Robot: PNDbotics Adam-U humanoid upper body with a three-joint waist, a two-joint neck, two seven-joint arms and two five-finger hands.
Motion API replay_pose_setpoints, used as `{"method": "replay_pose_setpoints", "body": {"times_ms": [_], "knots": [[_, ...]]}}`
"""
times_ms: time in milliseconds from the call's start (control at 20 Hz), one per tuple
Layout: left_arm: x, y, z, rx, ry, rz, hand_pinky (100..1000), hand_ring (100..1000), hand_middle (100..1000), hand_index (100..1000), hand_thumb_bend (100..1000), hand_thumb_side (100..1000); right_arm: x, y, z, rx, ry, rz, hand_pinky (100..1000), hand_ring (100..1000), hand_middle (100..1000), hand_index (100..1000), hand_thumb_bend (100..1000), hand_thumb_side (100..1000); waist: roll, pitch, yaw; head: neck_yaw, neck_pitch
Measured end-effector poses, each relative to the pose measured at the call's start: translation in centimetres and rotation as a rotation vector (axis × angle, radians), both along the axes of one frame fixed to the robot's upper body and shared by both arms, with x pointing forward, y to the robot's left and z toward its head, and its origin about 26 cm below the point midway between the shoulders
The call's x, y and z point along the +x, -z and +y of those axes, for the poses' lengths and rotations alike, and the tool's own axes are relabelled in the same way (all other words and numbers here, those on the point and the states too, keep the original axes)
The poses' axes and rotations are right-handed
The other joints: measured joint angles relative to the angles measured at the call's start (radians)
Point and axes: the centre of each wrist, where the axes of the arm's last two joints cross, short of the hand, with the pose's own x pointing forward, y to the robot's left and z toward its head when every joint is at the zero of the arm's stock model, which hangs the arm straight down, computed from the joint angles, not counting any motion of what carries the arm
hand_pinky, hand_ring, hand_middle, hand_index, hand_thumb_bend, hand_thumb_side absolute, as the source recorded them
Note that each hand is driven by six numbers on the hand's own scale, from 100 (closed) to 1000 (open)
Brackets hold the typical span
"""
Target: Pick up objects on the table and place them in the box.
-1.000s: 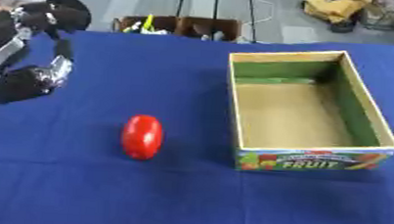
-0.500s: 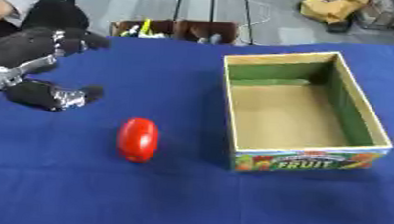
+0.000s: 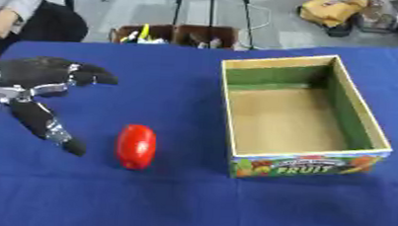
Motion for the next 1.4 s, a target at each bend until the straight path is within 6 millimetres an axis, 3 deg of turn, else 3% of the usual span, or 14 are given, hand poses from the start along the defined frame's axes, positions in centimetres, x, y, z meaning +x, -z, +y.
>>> {"method": "replay_pose_setpoints", "body": {"times_ms": [650, 1050, 1400], "knots": [[1.5, 1.6, -1.3, -0.068, -0.018, 0.146, 719, 813, 855, 1000, 875, 1000, 0.0, 0.0, 0.0, -0.002, -0.002, 0.002, 225, 100, 233, 442, 171, 721, 0.0, 0.0, -0.004, 0.003, -0.004], [1.9, 2.3, -2.0, -0.074, -0.025, 0.186, 730, 823, 869, 1000, 838, 978, 0.0, 0.1, 0.0, -0.004, -0.003, 0.009, 223, 100, 233, 441, 172, 721, 0.0, 0.0, -0.005, -0.021, -0.012], [2.8, 1.2, -2.7, -0.1, -0.029, 0.205, 745, 837, 871, 1000, 783, 958, -0.1, 0.3, 0.1, -0.008, -0.01, 0.015, 222, 100, 230, 440, 177, 724, -0.001, 0.001, -0.002, -0.033, -0.012]]}}
